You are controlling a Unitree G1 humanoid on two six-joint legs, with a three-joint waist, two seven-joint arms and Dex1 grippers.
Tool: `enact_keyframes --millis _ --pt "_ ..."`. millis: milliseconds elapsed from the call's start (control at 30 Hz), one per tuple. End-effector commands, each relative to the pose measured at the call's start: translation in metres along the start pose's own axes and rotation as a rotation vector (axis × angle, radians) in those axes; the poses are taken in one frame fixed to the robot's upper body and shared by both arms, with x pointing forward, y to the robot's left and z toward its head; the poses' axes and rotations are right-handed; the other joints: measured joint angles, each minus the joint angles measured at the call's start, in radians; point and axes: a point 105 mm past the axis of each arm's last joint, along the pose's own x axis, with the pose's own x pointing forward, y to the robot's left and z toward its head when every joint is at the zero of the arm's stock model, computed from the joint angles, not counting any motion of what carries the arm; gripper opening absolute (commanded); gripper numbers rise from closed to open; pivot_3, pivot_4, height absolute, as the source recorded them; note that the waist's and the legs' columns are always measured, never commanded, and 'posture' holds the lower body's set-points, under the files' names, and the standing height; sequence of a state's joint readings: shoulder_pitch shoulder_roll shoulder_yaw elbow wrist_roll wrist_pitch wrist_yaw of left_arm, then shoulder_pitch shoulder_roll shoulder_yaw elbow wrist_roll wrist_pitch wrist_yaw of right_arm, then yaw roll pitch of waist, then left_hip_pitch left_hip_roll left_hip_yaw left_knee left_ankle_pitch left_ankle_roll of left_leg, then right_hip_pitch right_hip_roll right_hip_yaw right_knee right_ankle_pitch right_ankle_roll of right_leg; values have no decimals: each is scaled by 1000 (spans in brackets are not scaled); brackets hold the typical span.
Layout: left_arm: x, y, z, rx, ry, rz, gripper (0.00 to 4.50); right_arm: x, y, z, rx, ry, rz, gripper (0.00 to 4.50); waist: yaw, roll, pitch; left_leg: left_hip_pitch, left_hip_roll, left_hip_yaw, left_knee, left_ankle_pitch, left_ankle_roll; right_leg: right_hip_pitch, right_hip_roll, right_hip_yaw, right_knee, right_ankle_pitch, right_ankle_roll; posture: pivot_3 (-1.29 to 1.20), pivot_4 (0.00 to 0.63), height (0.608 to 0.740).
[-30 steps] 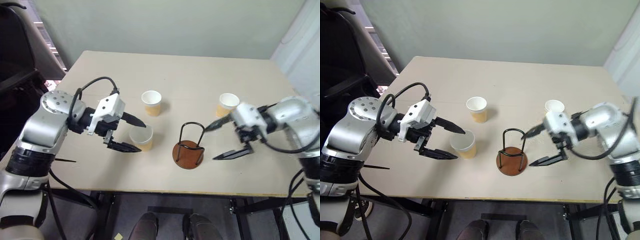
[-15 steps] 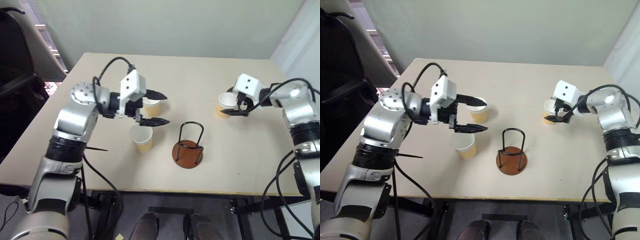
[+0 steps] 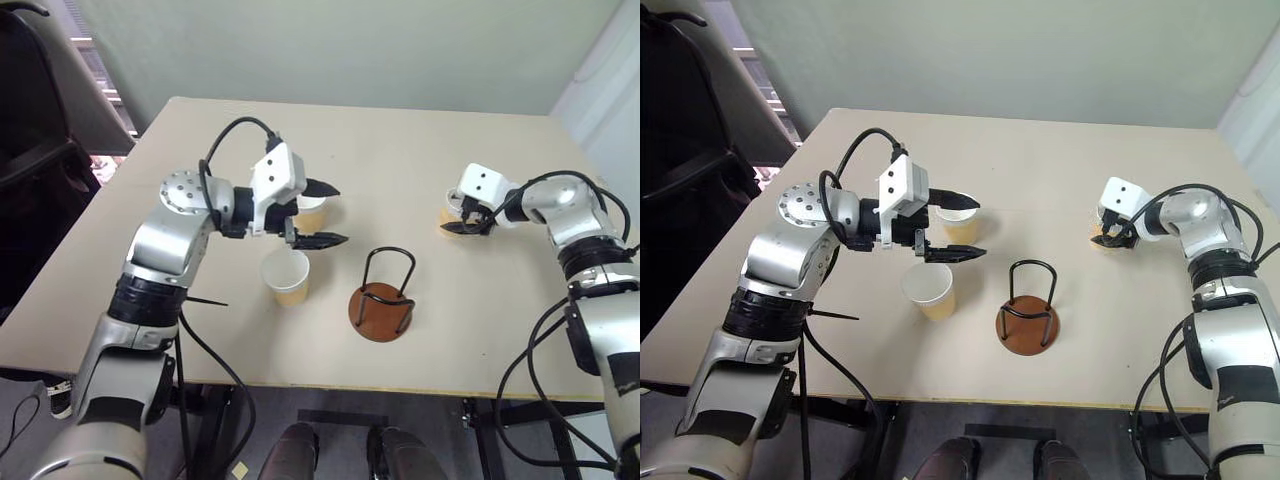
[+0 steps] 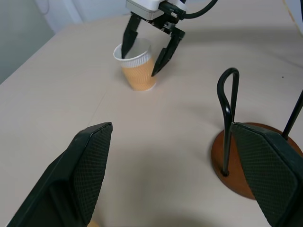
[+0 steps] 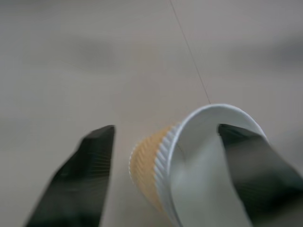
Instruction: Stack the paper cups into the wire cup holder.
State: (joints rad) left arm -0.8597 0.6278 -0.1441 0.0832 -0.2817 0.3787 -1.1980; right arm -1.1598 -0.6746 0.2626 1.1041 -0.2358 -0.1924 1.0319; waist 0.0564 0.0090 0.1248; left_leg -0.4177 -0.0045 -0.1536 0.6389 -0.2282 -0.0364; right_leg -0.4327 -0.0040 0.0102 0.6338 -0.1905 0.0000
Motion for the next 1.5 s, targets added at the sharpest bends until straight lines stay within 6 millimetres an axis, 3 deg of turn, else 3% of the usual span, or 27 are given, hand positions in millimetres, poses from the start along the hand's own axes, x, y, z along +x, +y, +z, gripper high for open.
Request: enact_keyframes --millis 33,233,400,467,600,667,833,967,1133,1367,1500 --pt "-5 1 10 46 -18 13 4311 -6 -10 12 -37 -28 -22 2095 1 0 0 0 0 0 0 0 0 0 0 0 0 0 0 0 150 740" --pt "-5 2 9 56 -19 5 4311 -14 -11 23 -51 -78 11 44 1 0 0 1 0 0 0 -1 1 0 0 0 1 0 0 0 150 740" --pt "-6 5 9 69 -17 -4 4311 -39 -13 51 -86 -205 62 44 1 0 0 0 0 0 0 -1 1 0 0 0 1 0 0 0 150 740" --pt "-10 5 11 75 -19 -15 4311 -59 -10 71 -112 -283 92 44 3 0 0 0 0 0 0 0 1 0 0 -1 1 0 0 0 150 740" --pt "-26 -14 9 62 14 -138 4311 -110 26 120 -167 -451 268 44 1 0 0 -3 0 1 -1 2 -4 0 1 -2 -4 0 0 0 150 740" --pt "-36 -27 4 37 54 -219 4311 -124 48 136 -186 -492 350 44 -3 0 0 -3 0 2 -2 3 -5 0 1 -1 -5 0 0 0 150 740" --pt "-49 -41 -6 10 121 -294 4311 -142 81 166 -200 -595 469 44 -10 -1 0 -1 1 2 1 3 -6 1 2 0 -6 -1 1 0 150 740" --pt "-51 -43 -11 14 163 -307 4311 -133 103 166 -200 -578 540 44 -7 -1 -1 0 0 -1 6 -1 4 2 2 0 -4 -1 1 0 150 740" --pt "-53 -45 -15 8 180 -293 4311 -111 110 150 -225 -492 506 44 -12 -1 -1 0 0 -2 9 0 6 2 1 -1 -3 3 0 0 150 740" --pt "-57 -47 -15 4 189 -284 4311 -108 127 137 -291 -439 584 44 -13 -1 -1 0 0 -2 8 1 7 2 1 -1 -3 5 0 0 150 740" --pt "-58 -45 -14 6 195 -277 4311 -104 128 135 -292 -424 580 978 -14 -1 -1 0 0 -2 8 1 7 2 2 -1 -4 5 0 0 150 740"
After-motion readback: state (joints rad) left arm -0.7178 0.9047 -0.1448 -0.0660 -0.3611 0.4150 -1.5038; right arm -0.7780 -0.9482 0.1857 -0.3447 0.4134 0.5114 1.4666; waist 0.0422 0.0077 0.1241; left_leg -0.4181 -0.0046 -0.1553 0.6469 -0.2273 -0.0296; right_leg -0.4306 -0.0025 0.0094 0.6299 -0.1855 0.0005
